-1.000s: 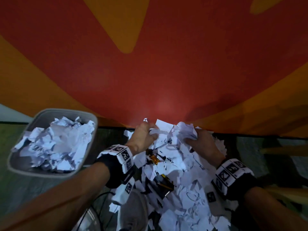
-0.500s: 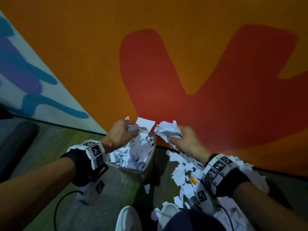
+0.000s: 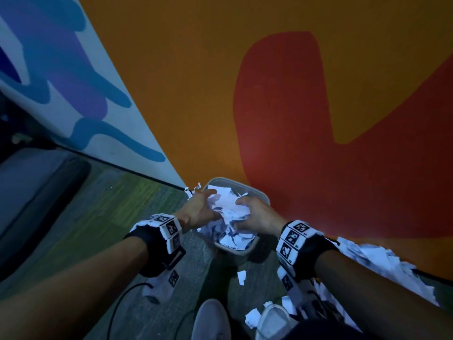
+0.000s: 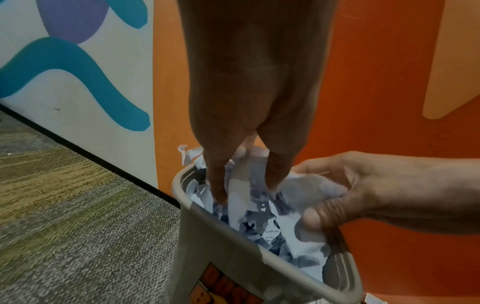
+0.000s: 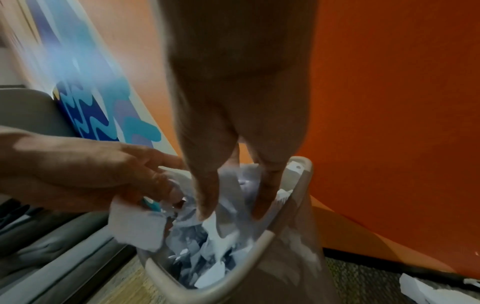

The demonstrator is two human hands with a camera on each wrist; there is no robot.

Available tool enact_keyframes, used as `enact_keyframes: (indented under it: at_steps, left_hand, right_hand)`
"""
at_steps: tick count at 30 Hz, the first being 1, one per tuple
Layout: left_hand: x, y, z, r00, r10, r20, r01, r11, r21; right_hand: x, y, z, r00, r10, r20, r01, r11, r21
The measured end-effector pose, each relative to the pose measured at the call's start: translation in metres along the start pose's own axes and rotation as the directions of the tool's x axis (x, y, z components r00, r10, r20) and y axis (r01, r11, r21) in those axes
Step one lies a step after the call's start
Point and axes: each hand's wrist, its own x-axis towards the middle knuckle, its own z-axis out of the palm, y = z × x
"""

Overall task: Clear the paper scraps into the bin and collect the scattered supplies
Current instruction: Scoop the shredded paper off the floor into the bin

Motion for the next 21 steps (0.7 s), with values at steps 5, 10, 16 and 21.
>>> enact_keyframes:
  at_steps: [5, 10, 16, 21]
  left_hand:
    - [-0.004, -0.007, -0.007, 0.993, -0.067, 0.099, 0.079, 0.990, -0.117]
    - [-0.008, -0.012, -0.010, 0.983, -0.046, 0.178, 0.075, 0.984, -0.162]
    - [-0.006, -0.005, 0.005, 0.971, -0.007, 0.237, -0.041, 0.980, 0.194]
    - [0.006, 0.009, 0.022, 0.955, 0.000, 0.297, -0.095, 0.948, 0.304]
  right_hand:
    - [0.001, -0.001, -0.008, 0.995, -0.003, 0.100, 0.008, 0.999, -0.048]
    - [-0.009, 0.002, -0.022, 0.998, -0.017, 0.057, 0.022, 0.996, -0.091]
    - [-0.009, 0.008, -0.012, 1.000, 0.010, -0.004, -0.010, 0.995, -0.095]
    - [-0.007, 0.010, -0.009, 0.999, 0.022, 0.040, -0.016, 0.988, -0.153]
